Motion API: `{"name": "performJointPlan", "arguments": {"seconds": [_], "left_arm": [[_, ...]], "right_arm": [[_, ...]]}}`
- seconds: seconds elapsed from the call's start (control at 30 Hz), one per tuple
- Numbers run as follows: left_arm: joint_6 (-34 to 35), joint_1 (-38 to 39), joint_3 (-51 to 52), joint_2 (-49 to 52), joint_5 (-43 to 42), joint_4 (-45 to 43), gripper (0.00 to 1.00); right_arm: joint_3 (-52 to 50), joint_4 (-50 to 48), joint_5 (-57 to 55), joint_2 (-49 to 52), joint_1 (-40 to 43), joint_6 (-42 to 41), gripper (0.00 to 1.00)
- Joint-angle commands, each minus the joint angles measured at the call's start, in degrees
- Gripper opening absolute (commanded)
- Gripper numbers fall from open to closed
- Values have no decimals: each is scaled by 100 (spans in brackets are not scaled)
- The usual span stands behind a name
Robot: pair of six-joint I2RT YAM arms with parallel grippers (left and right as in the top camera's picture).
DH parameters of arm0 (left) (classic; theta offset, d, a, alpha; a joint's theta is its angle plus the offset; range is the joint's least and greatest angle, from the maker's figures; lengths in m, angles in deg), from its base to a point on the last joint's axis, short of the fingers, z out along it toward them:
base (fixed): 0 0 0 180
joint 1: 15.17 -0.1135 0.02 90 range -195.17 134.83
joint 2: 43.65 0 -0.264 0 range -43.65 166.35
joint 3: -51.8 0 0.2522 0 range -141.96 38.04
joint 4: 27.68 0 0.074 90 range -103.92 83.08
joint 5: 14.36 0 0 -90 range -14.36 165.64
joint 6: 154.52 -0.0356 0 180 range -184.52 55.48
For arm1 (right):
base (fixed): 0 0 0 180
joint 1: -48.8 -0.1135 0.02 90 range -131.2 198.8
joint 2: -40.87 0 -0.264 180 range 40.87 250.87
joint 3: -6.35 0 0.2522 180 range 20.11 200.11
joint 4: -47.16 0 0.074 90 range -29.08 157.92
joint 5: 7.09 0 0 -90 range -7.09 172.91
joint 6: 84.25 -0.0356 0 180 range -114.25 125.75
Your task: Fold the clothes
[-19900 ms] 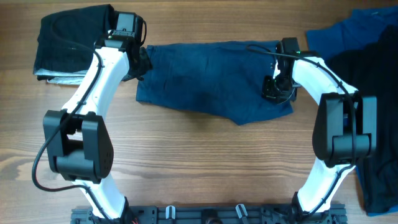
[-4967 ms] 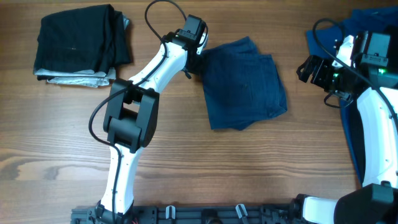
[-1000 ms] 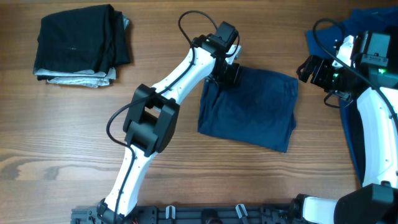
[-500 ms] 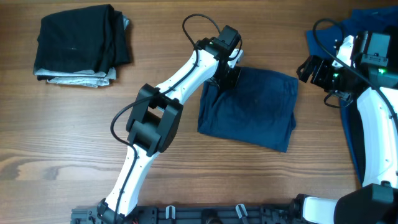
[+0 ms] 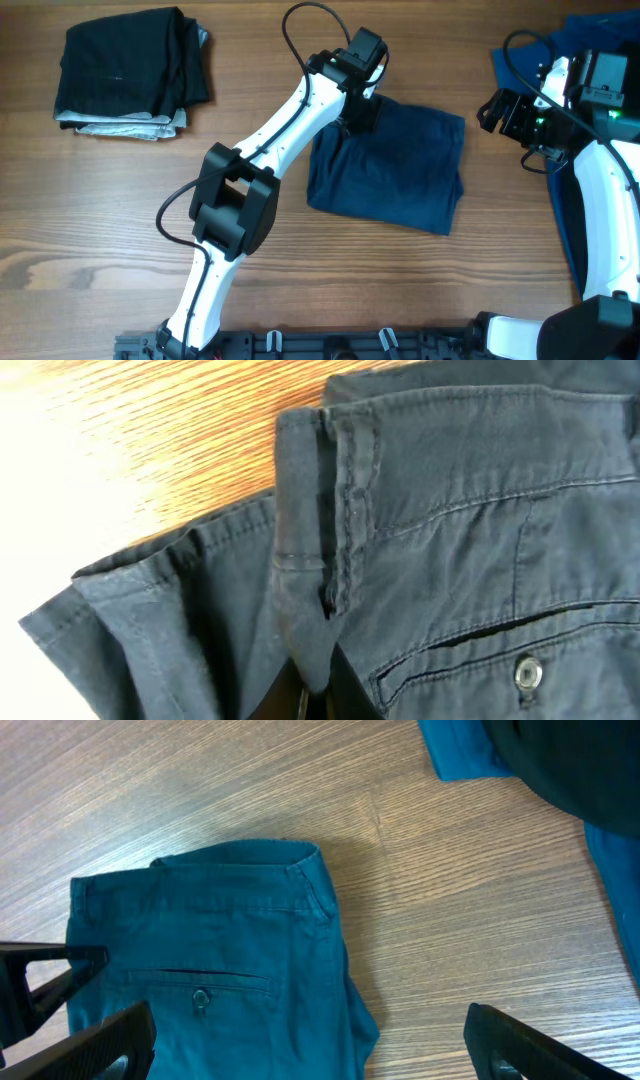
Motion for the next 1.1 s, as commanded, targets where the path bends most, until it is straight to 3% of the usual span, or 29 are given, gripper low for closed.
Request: {"name": "performJointPlan", "arguments": {"seconds": [0.0,0.67,0.8,0.83,1.07], "left_arm": [[-28,-103,-83,-227,413,133,4],[297,-420,-83,-708,483,348,4],[326,-420,-83,-706,608,337,4],[339,-420,-81,-706,619,323,4],[341,-350,-81,-404,76,229,5]], "right_arm": [[-11,0,-98,52,0,-39,100],[-11,44,337,70,-2,188,99],[-11,20,337,199,-2,199,58],[-11,22,337,304,-2,243,55],[-11,-15,341,1113,-2,284,54]]}}
